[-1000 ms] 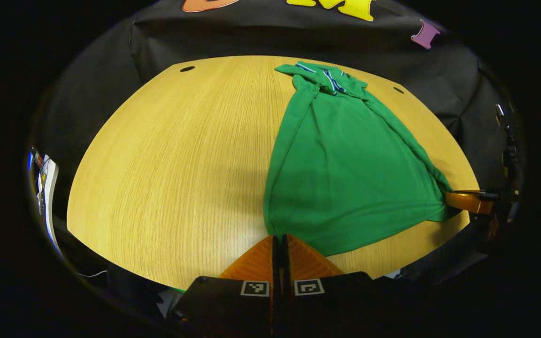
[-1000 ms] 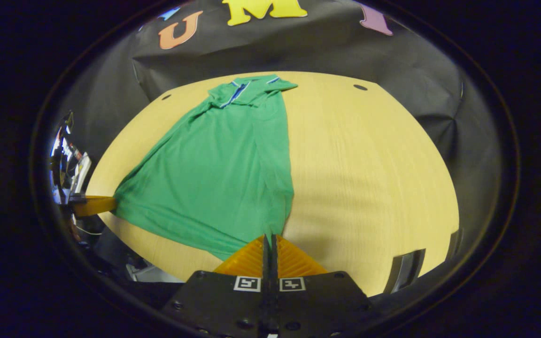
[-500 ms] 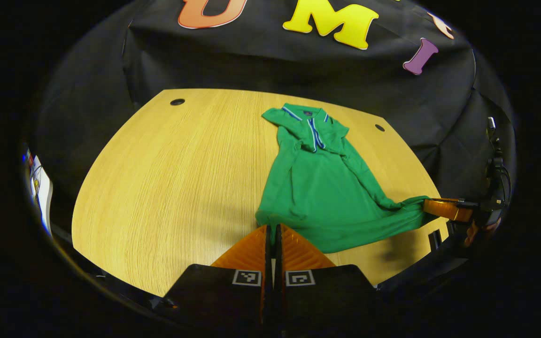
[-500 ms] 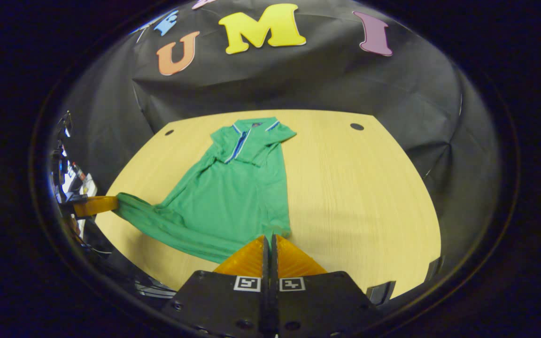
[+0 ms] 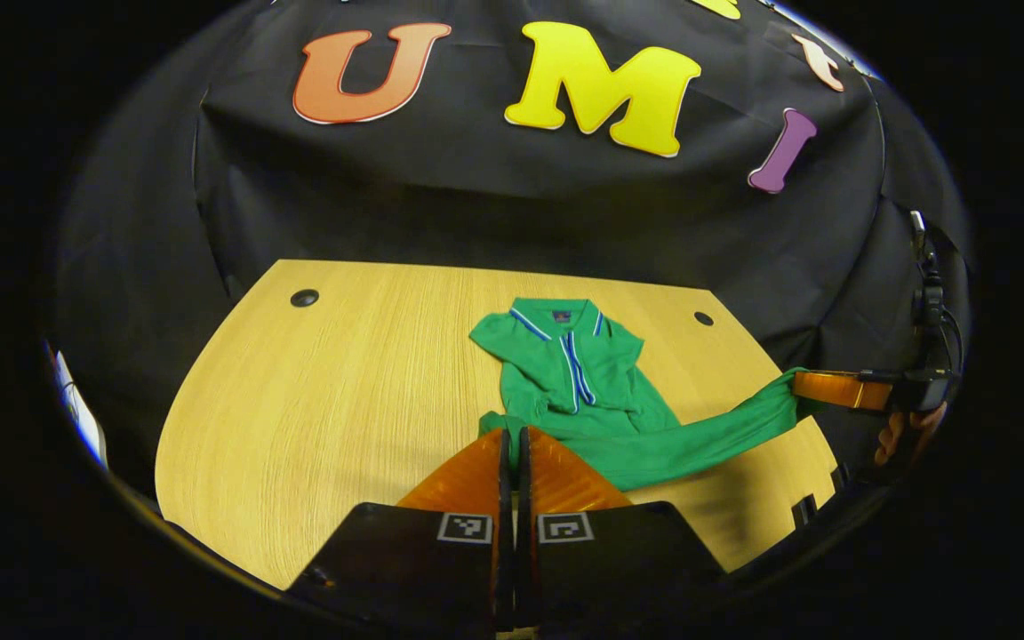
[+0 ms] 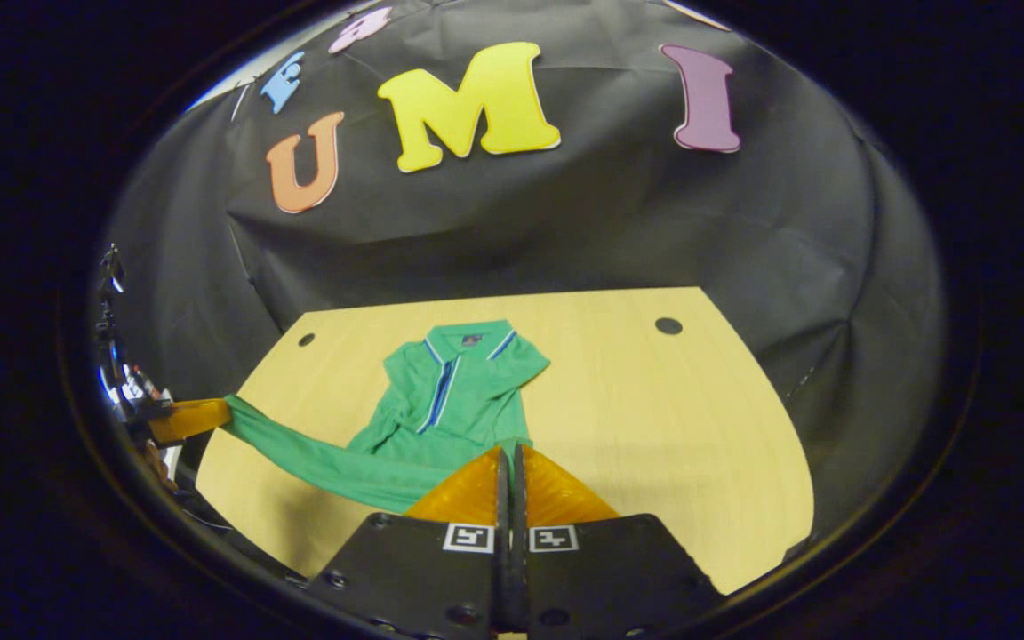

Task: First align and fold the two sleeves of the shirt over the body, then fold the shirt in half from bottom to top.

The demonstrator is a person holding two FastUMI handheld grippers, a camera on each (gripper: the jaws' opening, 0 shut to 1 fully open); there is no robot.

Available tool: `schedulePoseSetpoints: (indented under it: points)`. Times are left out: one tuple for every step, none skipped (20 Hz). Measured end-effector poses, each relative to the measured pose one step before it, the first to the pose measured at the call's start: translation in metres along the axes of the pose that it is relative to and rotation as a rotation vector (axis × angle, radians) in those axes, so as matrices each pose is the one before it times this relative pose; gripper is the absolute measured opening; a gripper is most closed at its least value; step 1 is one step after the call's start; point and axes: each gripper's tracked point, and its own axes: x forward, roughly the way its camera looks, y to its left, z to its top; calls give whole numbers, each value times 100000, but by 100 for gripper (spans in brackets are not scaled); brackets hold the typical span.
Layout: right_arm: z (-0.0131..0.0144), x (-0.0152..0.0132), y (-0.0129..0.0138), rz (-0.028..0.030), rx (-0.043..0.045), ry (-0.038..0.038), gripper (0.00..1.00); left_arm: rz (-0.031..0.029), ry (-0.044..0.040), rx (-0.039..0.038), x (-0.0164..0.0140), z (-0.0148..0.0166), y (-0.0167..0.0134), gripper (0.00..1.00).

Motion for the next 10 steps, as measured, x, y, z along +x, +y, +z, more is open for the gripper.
schedulePoseSetpoints:
  points:
    - [1335, 500, 257, 72, -89, -1087, 0, -197, -1489, -803, 747, 1206, 23, 6]
    - [1115, 718, 20, -124, 242, -637, 0, 56, -1392, -551, 773, 1148, 135, 6]
    - [1085, 690, 109, 321, 178, -854, 0, 493, -1333, 34, 811, 1146, 227, 6]
    - [1048, 831, 114, 332, -183, -633, 0, 337, -1368, 338, 859, 1021, 224, 6]
    - [921, 1150, -79, 160, -522, -606, 0, 663, -1351, 654, 939, 1021, 272, 6]
    - [1038, 837, -160, -136, -570, -787, 1, 794, -1322, 293, 881, 833, 461, 6]
    - [812, 919, 97, -11, -304, -672, 0, -13, -1337, -479, 1032, 817, 70, 6]
    - [637, 823, 151, 498, -251, -306, 1, 107, -275, 19, 891, 481, 51, 6]
    - [743, 644, 218, 813, 136, -364, 2, 487, -299, 539, 769, 491, 104, 6]
    - [802, 780, 110, 611, 679, -815, 0, 410, -612, 485, 917, 553, 237, 6]
